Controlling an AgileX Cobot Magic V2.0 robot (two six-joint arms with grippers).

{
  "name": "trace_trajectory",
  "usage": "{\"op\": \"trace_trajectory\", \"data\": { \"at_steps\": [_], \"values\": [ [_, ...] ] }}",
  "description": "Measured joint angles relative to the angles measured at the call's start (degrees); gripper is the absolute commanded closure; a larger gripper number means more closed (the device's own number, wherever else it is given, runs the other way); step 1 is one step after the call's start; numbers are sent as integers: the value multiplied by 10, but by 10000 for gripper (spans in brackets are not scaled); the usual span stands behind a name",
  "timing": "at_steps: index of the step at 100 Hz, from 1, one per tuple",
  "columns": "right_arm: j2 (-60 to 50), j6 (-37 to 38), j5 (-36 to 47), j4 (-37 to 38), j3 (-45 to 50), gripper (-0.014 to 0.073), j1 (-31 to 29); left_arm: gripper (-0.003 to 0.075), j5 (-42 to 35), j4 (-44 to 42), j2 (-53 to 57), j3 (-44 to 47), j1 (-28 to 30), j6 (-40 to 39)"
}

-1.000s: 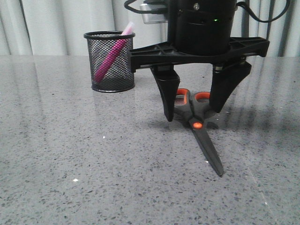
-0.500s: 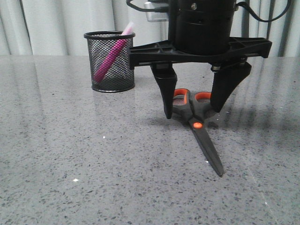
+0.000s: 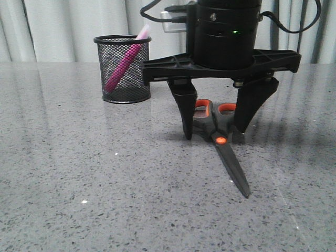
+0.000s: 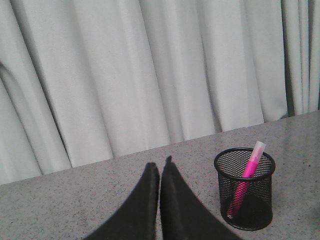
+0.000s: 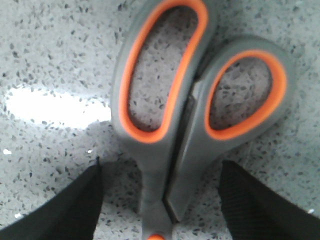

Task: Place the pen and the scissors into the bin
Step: 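Close the right gripper on the scissors handles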

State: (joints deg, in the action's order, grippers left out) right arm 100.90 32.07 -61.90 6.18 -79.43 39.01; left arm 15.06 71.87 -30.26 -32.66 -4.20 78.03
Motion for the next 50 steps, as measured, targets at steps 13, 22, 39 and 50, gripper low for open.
{"op": "trace_trajectory", "data": {
  "at_steps": [13,22,39,50],
  "values": [
    [1,0,1,-1,1,188,0,742,0,0,0,0,0,0],
    [1,0,5,-3,1,272,0,742,0,0,0,0,0,0],
    [2,0,12,-6,1,419,0,742,0,0,0,0,0,0],
    [2,2,11,-3,1,501,1,742,0,0,0,0,0,0]
  ]
}}
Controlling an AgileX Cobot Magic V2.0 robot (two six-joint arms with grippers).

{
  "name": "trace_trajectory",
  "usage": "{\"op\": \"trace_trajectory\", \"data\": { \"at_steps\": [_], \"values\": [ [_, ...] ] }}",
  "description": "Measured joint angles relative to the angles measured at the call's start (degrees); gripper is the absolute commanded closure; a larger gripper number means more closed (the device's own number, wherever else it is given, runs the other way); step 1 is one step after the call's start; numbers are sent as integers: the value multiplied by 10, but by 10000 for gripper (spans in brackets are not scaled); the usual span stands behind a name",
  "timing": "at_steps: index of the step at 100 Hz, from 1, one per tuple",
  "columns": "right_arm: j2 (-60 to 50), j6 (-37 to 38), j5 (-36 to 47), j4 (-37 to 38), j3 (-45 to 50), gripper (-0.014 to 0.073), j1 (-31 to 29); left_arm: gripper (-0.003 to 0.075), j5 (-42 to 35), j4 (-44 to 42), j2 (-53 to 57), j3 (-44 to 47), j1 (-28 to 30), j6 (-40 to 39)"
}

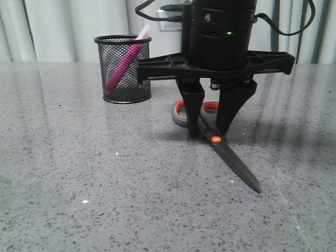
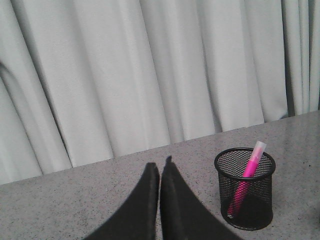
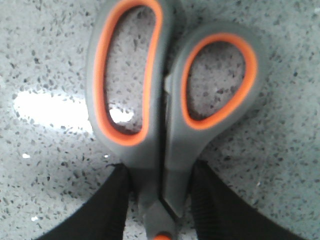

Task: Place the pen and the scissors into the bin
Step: 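Close the right gripper on the scissors handles, then lift the scissors blade-down with the right gripper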

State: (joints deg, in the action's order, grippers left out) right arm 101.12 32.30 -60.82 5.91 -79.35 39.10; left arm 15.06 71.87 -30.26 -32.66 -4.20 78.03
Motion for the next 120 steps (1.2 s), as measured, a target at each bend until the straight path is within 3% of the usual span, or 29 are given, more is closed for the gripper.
{"op": "trace_trajectory", "data": {
  "at_steps": [19,56,84,120],
  "values": [
    [0,-6,-2,5,0,665,0,742,0,0,0,0,0,0],
    [-45,-28,40,24,8,669,0,742,0,0,0,0,0,0],
    [-124,-30,162,26,8,669,0,742,0,0,0,0,0,0],
    [-139,-30,374,28,11,669,0,742,0,0,0,0,0,0]
  ]
}}
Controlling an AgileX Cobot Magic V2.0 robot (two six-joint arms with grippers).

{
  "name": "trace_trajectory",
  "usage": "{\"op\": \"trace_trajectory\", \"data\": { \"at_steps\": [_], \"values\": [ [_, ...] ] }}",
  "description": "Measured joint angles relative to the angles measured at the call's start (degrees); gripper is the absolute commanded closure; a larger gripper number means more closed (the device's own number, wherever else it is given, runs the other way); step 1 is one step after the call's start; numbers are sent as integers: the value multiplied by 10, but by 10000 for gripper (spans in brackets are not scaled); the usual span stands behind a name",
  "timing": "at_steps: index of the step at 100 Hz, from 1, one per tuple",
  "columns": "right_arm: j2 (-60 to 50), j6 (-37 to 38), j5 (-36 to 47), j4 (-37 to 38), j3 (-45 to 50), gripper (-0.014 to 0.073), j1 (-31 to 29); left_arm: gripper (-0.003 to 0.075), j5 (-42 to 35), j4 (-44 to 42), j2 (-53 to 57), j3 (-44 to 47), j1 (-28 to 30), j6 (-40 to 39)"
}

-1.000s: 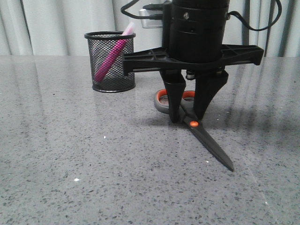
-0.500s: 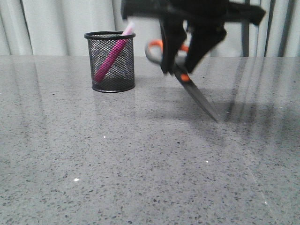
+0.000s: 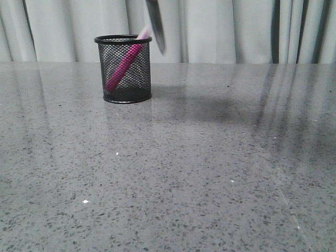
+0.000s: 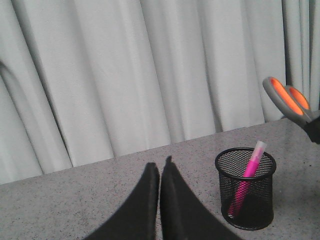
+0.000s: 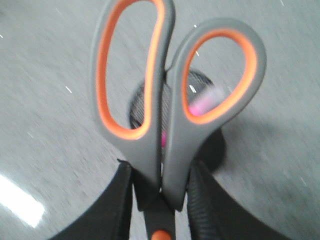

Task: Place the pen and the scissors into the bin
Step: 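Lift the scissors blade-down with the right gripper, then move the scissors over the mesh cup with the right gripper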

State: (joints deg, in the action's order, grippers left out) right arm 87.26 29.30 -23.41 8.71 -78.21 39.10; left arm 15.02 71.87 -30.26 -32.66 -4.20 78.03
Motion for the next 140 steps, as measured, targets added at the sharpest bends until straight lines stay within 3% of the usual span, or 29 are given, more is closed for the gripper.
{"op": "trace_trajectory", "data": {
  "at_steps": [23,44,140],
  "values": [
    [5,0,165,46,0,669,0,742,0,0,0,0,0,0],
    [42,0,266,105,0,669,0,742,0,0,0,0,0,0],
    [148,0,424,137,0,669,-80,742,-1,0,0,0,0,0]
  ]
}}
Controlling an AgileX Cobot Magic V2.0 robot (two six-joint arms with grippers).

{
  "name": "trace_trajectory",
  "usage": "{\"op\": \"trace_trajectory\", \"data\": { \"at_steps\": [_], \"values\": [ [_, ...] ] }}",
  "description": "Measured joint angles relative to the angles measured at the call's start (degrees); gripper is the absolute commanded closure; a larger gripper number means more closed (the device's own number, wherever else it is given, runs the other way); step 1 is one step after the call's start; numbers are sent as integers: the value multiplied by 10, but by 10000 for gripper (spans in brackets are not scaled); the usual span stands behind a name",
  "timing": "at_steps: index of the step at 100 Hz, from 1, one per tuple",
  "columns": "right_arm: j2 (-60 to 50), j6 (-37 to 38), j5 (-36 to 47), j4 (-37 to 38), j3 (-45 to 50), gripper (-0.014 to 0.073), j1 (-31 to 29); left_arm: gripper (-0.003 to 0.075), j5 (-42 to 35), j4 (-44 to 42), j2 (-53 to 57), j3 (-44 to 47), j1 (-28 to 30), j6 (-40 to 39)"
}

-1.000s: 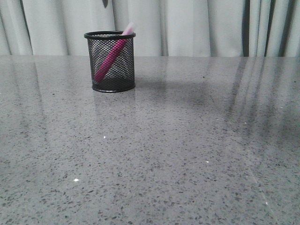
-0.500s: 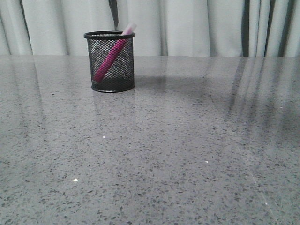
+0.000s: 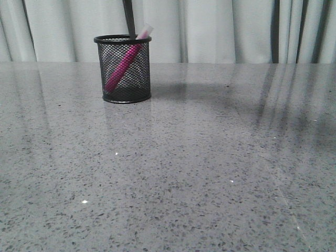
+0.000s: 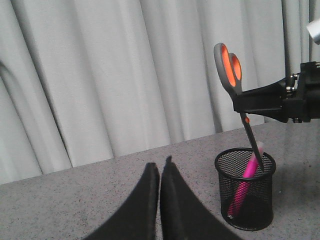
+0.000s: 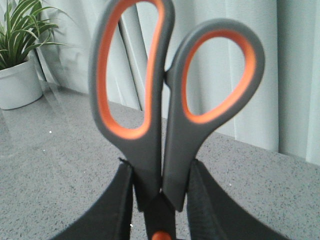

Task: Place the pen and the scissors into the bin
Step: 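Move the scissors over the mesh cup with the right gripper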

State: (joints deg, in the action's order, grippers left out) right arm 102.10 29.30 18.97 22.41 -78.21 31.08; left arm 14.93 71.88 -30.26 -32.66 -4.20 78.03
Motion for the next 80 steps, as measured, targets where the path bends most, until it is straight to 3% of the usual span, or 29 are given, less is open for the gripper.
{"op": "trace_trajectory", "data": {
  "at_steps": [80],
  "values": [
    [17,-1,68,2,41,662,0,742,0,-1,0,0,0,0]
  ]
}}
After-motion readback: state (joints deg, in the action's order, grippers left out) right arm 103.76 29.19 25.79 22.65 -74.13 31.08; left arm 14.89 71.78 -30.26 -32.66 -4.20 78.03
